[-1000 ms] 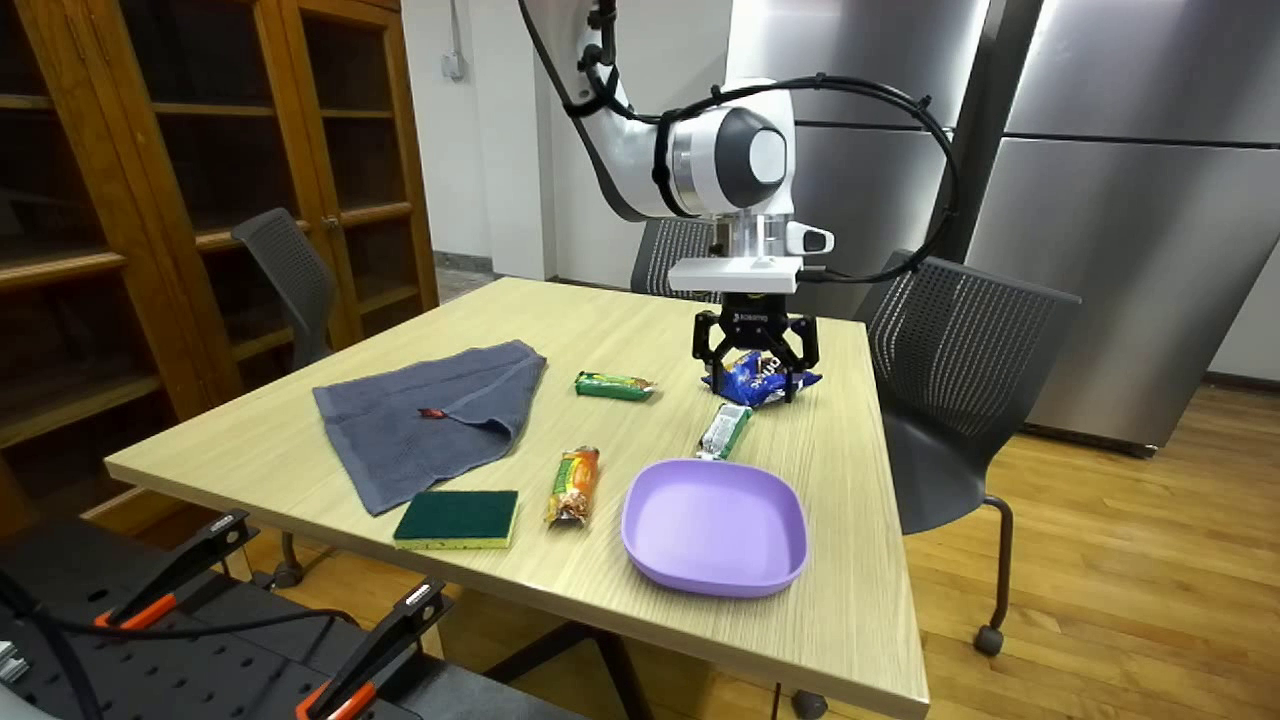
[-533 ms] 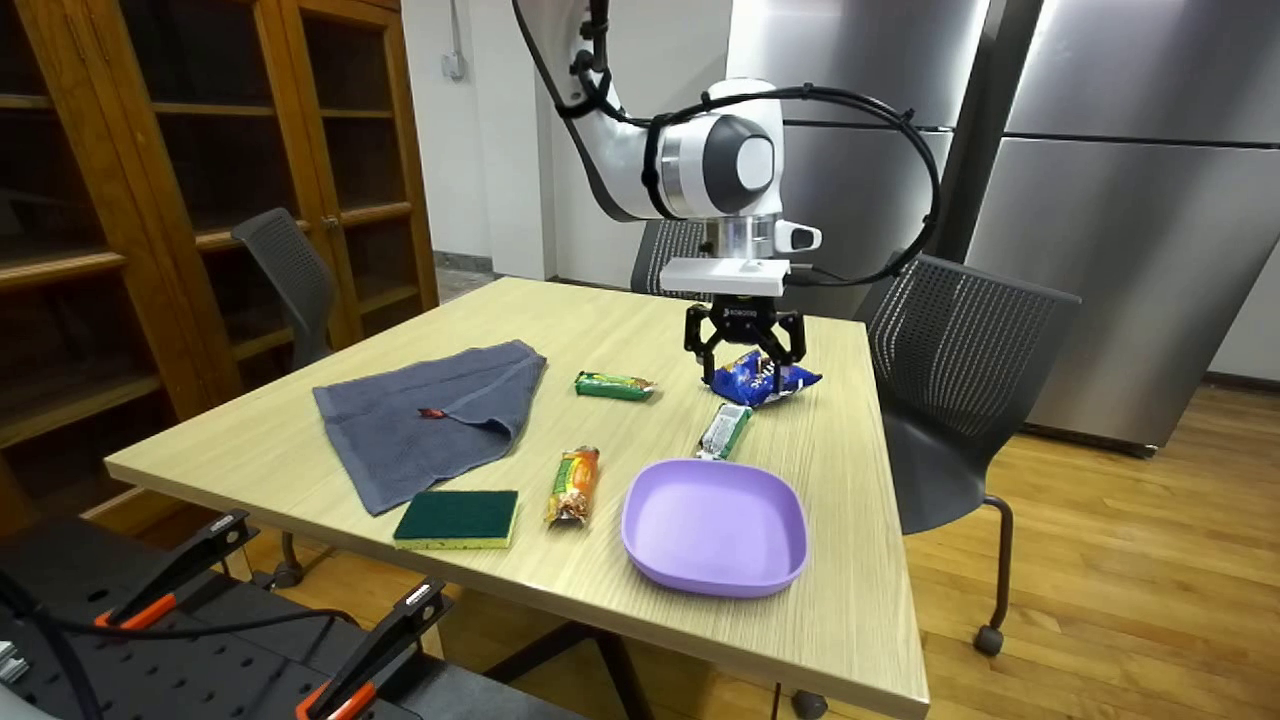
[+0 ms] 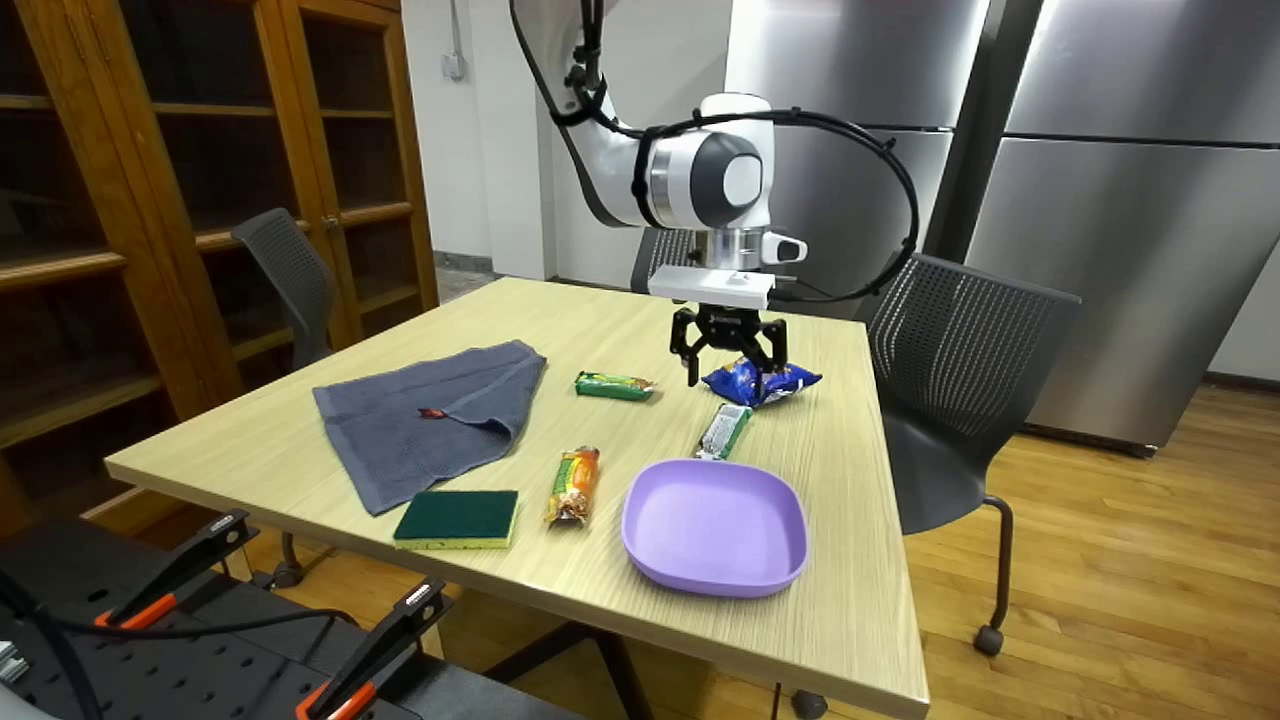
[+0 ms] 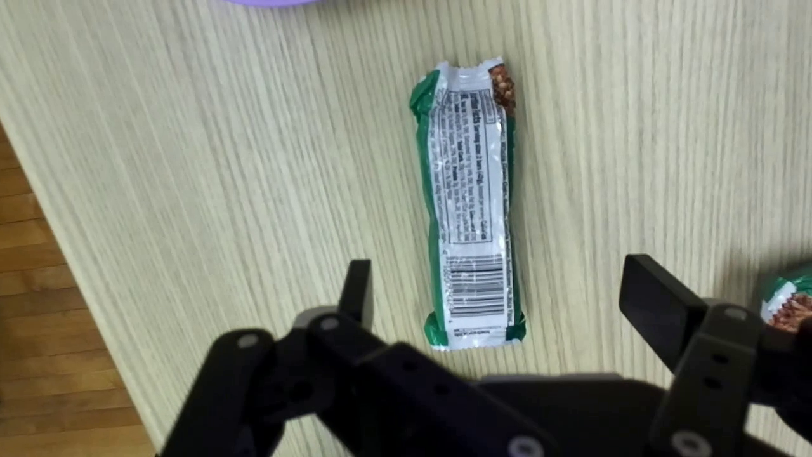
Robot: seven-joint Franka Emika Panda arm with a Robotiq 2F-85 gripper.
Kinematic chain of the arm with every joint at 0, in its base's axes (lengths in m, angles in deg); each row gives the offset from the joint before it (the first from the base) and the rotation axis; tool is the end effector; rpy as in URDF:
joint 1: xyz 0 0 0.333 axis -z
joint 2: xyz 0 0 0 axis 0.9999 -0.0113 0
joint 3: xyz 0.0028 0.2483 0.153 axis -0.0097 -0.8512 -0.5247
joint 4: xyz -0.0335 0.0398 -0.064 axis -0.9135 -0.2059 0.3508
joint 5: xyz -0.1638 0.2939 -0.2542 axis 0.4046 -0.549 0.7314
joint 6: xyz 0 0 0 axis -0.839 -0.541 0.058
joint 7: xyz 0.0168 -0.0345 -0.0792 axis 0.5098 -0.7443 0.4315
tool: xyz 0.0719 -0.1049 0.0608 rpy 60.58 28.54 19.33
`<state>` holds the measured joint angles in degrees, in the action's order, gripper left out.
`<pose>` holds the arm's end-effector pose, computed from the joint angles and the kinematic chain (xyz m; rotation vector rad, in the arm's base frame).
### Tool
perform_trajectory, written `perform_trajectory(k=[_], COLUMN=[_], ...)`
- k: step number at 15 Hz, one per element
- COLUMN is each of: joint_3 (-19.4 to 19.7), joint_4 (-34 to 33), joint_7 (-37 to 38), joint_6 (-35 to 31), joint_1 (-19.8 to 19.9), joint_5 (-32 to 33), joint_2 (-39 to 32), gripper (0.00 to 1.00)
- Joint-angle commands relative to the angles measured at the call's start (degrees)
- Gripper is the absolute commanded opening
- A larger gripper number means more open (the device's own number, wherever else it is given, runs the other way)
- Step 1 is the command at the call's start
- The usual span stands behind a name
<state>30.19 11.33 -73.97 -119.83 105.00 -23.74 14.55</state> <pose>0.6317 -0.2483 0.0820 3.0409 -0.1533 -0.0190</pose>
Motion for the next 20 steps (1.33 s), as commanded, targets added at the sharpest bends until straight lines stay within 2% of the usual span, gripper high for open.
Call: perform_trajectory(k=[1,13,20], joint_3=[-1.7,-4.3,-4.5], joint_4=[-2.8,-11.7,-16.0], joint_7=[-2.6,-5.1,-6.2], joint_6=[0.7,4.3,7.8], joint_1=[1.8,4.3,4.7], joint_5=[-1.4,-4.3,-4.0], joint_2=[-2.0,-9.0,-11.7], gripper=[1.0,1.0,1.0])
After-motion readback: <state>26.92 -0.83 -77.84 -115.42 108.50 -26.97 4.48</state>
